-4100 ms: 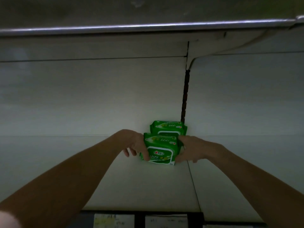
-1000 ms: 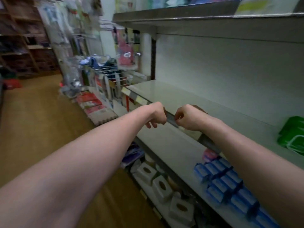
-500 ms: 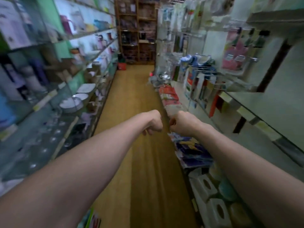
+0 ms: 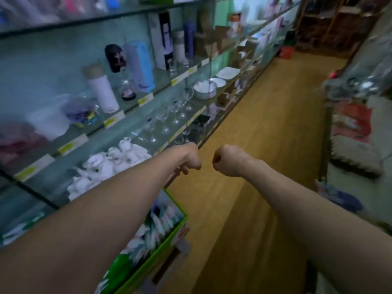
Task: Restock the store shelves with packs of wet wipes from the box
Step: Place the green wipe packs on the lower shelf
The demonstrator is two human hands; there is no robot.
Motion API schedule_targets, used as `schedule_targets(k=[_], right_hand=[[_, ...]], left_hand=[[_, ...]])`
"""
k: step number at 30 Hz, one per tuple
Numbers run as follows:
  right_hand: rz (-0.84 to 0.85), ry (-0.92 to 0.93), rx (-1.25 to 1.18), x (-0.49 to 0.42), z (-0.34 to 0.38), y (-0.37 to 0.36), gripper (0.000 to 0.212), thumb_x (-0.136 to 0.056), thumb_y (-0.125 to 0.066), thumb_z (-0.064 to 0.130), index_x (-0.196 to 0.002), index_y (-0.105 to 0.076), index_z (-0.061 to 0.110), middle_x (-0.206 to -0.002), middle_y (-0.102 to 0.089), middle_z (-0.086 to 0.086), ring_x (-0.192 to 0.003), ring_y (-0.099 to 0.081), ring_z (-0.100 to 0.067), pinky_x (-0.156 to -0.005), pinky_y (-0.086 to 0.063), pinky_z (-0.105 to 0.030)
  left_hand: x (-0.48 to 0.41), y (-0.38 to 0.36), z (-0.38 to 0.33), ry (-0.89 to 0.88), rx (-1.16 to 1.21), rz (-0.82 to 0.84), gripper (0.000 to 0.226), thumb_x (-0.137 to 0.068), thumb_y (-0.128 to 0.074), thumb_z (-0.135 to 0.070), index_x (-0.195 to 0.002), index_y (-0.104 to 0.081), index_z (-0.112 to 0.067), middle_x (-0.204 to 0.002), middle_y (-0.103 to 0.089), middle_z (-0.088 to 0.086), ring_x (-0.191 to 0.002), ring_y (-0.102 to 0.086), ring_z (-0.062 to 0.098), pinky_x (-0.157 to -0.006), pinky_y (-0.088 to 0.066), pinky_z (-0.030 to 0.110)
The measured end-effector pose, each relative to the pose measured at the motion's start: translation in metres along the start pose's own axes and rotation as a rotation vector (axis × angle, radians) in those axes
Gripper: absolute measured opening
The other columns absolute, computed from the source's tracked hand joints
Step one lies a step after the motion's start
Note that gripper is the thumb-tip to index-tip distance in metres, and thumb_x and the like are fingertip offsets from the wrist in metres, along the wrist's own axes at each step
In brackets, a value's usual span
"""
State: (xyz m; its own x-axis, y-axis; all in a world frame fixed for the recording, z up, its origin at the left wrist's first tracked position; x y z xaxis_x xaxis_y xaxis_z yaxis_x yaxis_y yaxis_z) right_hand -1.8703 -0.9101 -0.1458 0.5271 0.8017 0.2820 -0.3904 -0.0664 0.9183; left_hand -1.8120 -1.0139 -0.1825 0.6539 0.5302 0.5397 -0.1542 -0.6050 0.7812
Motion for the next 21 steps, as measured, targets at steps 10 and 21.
schedule_targets(k=[10,21], right_hand=[[0.293,0.196,0.023,-0.07,0.115,-0.141,0.028,-0.094,-0.05,0.016,-0.115,-0.065,0.004,-0.12,-0.063,-0.016,-0.109,-0.059,-0.031,-0.088,-0.05,-0.036],[0.648,0.324,-0.005,-0.073,0.202,-0.287,0.034,-0.098,-0.048,0.016,-0.13,-0.055,0.013,-0.135,-0.051,-0.011,-0.121,-0.05,-0.028,-0.095,-0.043,-0.033]], left_hand=[[-0.02,-0.055,0.201,0.345,0.188,0.188,0.028,-0.096,-0.054,-0.021,-0.121,-0.056,-0.008,-0.096,-0.062,0.009,-0.069,-0.062,0.018,-0.056,-0.049,0.029],[-0.01,-0.131,0.349,0.531,0.273,0.306,0.033,-0.092,-0.059,-0.014,-0.123,-0.06,-0.002,-0.088,-0.066,0.006,-0.086,-0.066,0.024,-0.069,-0.051,0.029]])
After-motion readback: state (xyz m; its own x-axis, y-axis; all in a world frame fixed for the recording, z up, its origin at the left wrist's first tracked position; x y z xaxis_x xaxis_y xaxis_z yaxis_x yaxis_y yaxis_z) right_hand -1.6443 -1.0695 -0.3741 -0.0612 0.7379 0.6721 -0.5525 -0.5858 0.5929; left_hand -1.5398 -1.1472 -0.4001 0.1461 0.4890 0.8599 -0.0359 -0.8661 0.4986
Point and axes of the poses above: each hand's wrist, its own x-axis away from the middle knuckle, its own y-axis out of the back of the hand, z = x × y, the point moved 7 cm from there along -x, towards the middle knuckle
